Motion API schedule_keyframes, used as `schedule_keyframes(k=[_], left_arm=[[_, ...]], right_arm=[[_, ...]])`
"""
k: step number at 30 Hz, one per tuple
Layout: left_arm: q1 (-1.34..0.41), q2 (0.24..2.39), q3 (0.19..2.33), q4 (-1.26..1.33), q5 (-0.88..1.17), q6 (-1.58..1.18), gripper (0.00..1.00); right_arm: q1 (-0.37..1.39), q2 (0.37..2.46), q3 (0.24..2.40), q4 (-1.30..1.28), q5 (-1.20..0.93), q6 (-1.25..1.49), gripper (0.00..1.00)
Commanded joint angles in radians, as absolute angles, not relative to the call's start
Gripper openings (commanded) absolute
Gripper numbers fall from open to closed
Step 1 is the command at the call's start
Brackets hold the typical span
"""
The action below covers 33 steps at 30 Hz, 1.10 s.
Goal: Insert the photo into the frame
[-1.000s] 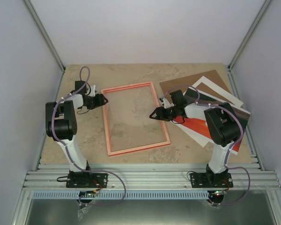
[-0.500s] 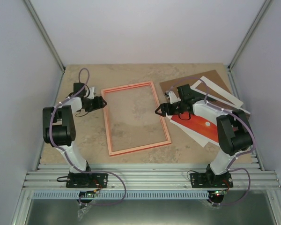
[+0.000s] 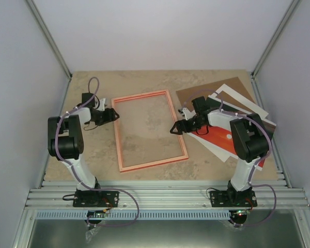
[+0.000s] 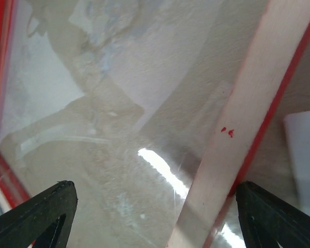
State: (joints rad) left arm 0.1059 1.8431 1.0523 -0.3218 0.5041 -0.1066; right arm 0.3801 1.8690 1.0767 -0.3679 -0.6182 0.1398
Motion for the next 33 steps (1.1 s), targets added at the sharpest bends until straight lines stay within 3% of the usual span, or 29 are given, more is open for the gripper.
schedule_keyframes(k=[1, 9, 16, 20, 33], left_arm=[[0.104, 1.924, 1.104, -0.323, 0.531, -0.100, 0.68], [0.103, 1.958, 1.195, -0.335, 0.514, -0.095, 0.68], [0.099, 1.642, 1.173, -0.200, 0.410, -0.134, 0.77], [-0.024, 1.592, 1.247, -0.264, 0.431, -0.129, 0.78], [-0.503, 1.952, 1.554, -0.267, 0.573, -0.361, 0.78]], right_arm=[[0.400, 1.903, 1.024, -0.425, -0.753, 0.132, 0.85], [0.398, 1.843, 1.026, -0.455, -0.798, 0.099, 0.84], [0.268, 1.661, 1.061, -0.559, -0.725, -0.052, 0.79], [0.167, 1.595, 1.080, -0.585, -0.675, -0.104, 0.78], [-0.115, 1.665, 1.108, -0.664, -0.522, -0.276, 0.71]])
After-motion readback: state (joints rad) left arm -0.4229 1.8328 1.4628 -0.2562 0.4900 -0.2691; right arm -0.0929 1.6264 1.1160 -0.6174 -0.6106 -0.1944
